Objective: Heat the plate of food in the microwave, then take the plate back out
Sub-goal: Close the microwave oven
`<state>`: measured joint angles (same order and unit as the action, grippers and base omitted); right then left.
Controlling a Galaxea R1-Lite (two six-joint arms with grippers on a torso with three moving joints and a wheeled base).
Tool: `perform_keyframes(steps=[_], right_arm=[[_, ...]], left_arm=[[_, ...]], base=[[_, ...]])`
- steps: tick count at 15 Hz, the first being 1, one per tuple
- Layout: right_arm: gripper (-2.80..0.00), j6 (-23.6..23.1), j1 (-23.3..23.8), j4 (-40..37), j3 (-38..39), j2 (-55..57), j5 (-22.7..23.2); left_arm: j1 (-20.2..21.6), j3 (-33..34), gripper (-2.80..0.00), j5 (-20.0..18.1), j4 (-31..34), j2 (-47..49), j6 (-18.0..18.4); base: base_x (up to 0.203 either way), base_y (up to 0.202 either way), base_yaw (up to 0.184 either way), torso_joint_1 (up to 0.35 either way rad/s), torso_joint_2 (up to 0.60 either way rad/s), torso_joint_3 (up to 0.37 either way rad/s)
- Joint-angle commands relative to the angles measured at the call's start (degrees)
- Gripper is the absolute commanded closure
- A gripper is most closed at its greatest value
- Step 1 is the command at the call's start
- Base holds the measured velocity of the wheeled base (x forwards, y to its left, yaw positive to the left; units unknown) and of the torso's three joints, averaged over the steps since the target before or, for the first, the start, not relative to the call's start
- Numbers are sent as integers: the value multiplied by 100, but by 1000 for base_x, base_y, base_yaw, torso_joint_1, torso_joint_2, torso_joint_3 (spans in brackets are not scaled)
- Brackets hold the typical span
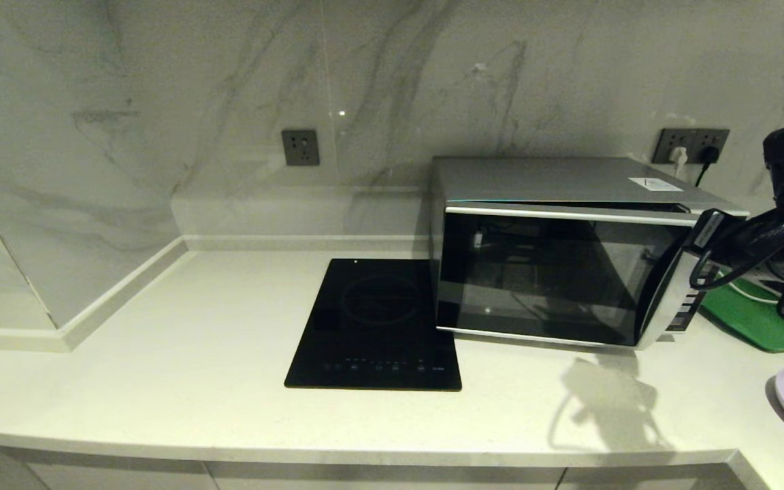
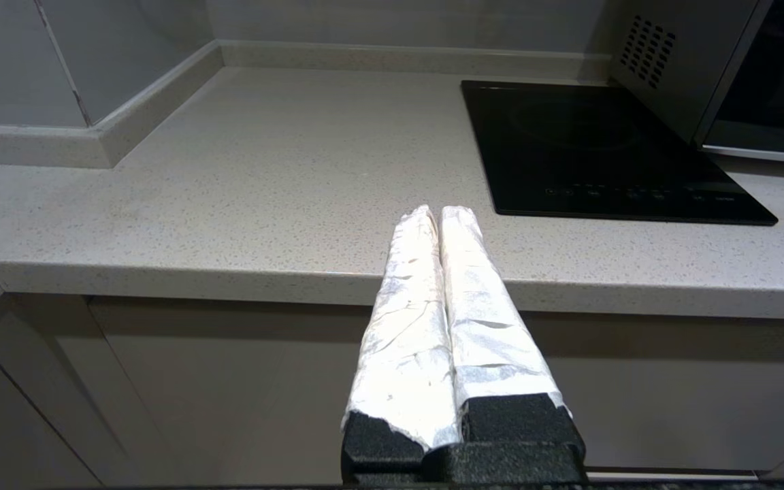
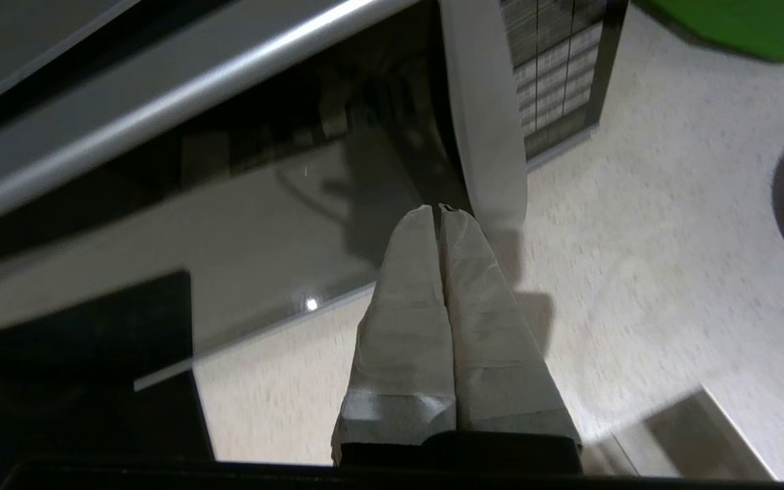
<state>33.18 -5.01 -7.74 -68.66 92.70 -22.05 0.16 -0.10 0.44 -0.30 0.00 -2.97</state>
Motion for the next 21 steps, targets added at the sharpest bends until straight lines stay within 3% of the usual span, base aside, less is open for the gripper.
perform_keyframes(steps=[1,7,11,15,21], right_arm=[[0,7,173,415,97,431,10],[0,26,290,866,-408,1452,87],[0,22,307,923,-499,1541,87],[0,-39,411,1763,-458,1644,87],[0,-49,483,2192,-482,1883,87]], left_arm=[[2,1,0,0,-5,0,-8],[2,1,0,3,-5,0,-3],[2,1,0,8,-5,0,-10],[2,1,0,0,-5,0,-10],[2,1,0,0,-5,0,-10]], base=[[0,0,0,0,0,0],[0,0,0,0,0,0],[0,0,0,0,0,0],[0,0,0,0,0,0],[0,0,0,0,0,0]])
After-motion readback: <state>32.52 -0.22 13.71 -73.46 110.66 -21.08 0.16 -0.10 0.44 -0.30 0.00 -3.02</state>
